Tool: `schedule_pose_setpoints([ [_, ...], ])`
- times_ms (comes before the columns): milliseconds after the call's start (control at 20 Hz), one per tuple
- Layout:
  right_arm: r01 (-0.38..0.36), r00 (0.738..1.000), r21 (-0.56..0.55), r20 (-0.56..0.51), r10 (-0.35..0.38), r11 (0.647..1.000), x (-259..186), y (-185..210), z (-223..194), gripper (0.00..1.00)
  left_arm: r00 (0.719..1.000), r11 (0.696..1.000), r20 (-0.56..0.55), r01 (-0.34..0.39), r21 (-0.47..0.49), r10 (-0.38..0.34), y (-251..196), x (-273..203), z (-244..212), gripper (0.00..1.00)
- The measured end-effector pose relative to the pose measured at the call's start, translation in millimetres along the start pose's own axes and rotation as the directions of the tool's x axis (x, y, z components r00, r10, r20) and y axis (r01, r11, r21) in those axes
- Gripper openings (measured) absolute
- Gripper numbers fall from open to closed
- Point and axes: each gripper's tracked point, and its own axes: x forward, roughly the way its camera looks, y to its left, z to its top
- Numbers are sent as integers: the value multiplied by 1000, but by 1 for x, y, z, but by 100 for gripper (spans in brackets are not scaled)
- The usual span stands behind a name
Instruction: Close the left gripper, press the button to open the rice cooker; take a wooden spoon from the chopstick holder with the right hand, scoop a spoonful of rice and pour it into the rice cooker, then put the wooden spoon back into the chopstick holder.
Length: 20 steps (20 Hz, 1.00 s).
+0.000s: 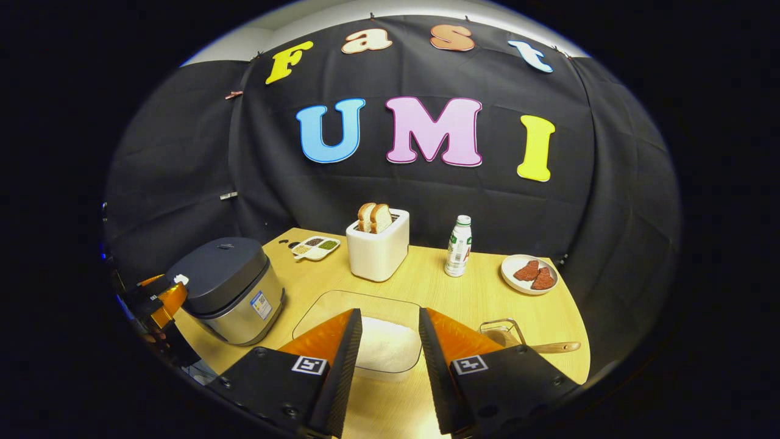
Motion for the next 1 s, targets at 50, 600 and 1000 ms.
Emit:
schedule_pose_setpoints([
  [50,0,1000,2,0,0,1000,0,1,0,60,1000,1000,21,0,0,0,-1,-3,2,100],
  [600,-13,1000,1,3,13,1000,3,7,2,60,999,999,22,-36,6,36,4,2,8,100],
  [1000,-8,1000,4,-5,8,1000,10,6,0,60,996,997,63,-71,10,70,6,0,34,99],
])
